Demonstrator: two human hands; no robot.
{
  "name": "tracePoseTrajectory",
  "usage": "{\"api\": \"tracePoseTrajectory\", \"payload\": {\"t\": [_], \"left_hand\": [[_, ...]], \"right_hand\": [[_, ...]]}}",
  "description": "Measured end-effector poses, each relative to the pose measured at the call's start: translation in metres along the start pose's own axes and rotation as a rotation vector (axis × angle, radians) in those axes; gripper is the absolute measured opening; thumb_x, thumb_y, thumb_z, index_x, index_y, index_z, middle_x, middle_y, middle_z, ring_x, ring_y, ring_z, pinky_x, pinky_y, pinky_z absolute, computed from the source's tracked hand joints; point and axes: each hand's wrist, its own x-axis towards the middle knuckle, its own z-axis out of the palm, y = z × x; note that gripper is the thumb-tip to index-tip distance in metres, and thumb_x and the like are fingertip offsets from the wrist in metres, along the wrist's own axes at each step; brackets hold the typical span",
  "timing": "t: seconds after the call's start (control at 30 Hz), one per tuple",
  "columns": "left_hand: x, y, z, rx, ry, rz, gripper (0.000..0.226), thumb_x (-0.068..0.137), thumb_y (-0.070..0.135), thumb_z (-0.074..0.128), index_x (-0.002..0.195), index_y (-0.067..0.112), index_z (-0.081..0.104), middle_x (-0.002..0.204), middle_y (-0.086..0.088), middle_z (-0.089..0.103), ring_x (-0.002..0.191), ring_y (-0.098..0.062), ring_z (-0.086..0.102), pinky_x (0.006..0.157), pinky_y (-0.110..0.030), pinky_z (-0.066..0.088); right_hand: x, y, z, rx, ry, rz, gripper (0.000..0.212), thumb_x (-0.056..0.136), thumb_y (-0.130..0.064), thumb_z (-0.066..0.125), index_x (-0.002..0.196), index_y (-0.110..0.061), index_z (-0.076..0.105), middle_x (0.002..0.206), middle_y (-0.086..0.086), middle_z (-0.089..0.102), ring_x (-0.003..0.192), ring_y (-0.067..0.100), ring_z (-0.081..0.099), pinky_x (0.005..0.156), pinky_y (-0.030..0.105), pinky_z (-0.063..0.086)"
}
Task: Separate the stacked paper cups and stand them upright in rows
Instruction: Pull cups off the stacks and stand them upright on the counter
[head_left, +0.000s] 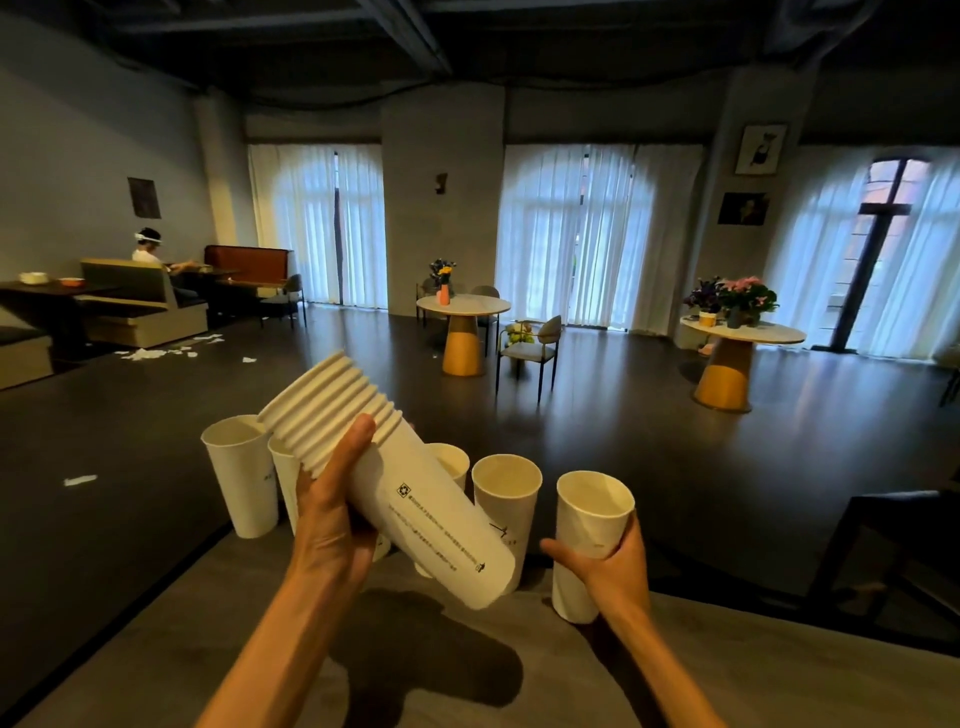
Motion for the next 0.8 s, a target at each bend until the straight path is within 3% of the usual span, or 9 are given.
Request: {"api": "tracePoseTrajectory", "payload": {"t": [0.03, 0.13, 0.23, 0.37, 0.5, 0.67, 0.8], "left_hand": [[0.000, -0.001, -0.001, 0.013, 0.004, -0.003, 0.075, 0.056, 0.042, 0.090, 0.122, 0.023, 0.059, 0.097, -0.002, 0.076, 0.091, -0.020, 0.073, 0.065, -0.036, 0.061], [0.004, -0.008, -0.005, 0.070, 0.012, -0.027, 0.104, 0.028, 0.056, 0.095, 0.121, 0.026, 0.060, 0.101, -0.003, 0.074, 0.093, -0.020, 0.072, 0.066, -0.038, 0.060], [0.003, -0.013, -0.006, 0.107, 0.010, -0.046, 0.102, 0.025, 0.058, 0.095, 0.117, 0.028, 0.063, 0.111, -0.009, 0.071, 0.105, -0.028, 0.068, 0.078, -0.047, 0.058], [-0.001, -0.018, 0.000, 0.130, -0.021, -0.043, 0.103, 0.017, 0.059, 0.095, 0.110, 0.026, 0.065, 0.094, -0.001, 0.074, 0.089, -0.020, 0.071, 0.074, -0.040, 0.057], [-0.005, -0.020, 0.009, 0.164, -0.036, -0.025, 0.110, 0.018, 0.061, 0.094, 0.115, 0.020, 0.064, 0.093, -0.002, 0.074, 0.084, -0.018, 0.072, 0.068, -0.034, 0.057], [-0.013, -0.030, 0.022, 0.265, -0.034, 0.054, 0.114, 0.027, 0.062, 0.094, 0.125, 0.014, 0.060, 0.106, -0.009, 0.073, 0.094, -0.025, 0.072, 0.077, -0.043, 0.060], [-0.029, -0.047, 0.039, 0.300, -0.096, 0.026, 0.122, 0.025, 0.065, 0.093, 0.130, 0.015, 0.056, 0.110, -0.009, 0.072, 0.097, -0.026, 0.072, 0.075, -0.038, 0.059]], "right_hand": [[0.003, 0.002, 0.001, 0.005, 0.000, -0.003, 0.119, 0.049, -0.028, 0.096, 0.147, -0.024, 0.029, 0.143, 0.006, 0.047, 0.130, 0.028, 0.046, 0.101, 0.048, 0.044], [0.011, 0.005, 0.002, 0.017, -0.009, -0.025, 0.117, 0.051, -0.022, 0.096, 0.147, -0.023, 0.029, 0.143, 0.006, 0.048, 0.130, 0.028, 0.046, 0.101, 0.047, 0.043], [0.016, 0.009, 0.004, 0.007, -0.010, -0.040, 0.116, 0.053, -0.021, 0.095, 0.148, -0.022, 0.029, 0.143, 0.007, 0.048, 0.130, 0.029, 0.047, 0.099, 0.046, 0.044], [0.018, 0.014, 0.003, -0.015, -0.013, -0.034, 0.119, 0.051, -0.021, 0.096, 0.148, -0.023, 0.027, 0.143, 0.007, 0.047, 0.130, 0.030, 0.046, 0.099, 0.049, 0.044], [0.012, 0.021, -0.002, -0.029, -0.042, 0.013, 0.122, 0.047, -0.019, 0.097, 0.146, -0.027, 0.028, 0.143, 0.005, 0.047, 0.132, 0.030, 0.044, 0.102, 0.054, 0.043], [-0.005, 0.026, -0.033, -0.034, -0.161, 0.029, 0.133, 0.037, -0.032, 0.099, 0.144, -0.047, 0.021, 0.146, -0.001, 0.042, 0.134, 0.025, 0.042, 0.107, 0.052, 0.040], [-0.020, 0.012, -0.078, -0.067, -0.095, -0.034, 0.120, 0.049, -0.042, 0.094, 0.144, -0.044, 0.022, 0.135, 0.003, 0.049, 0.126, 0.020, 0.048, 0.110, 0.047, 0.039]]}}
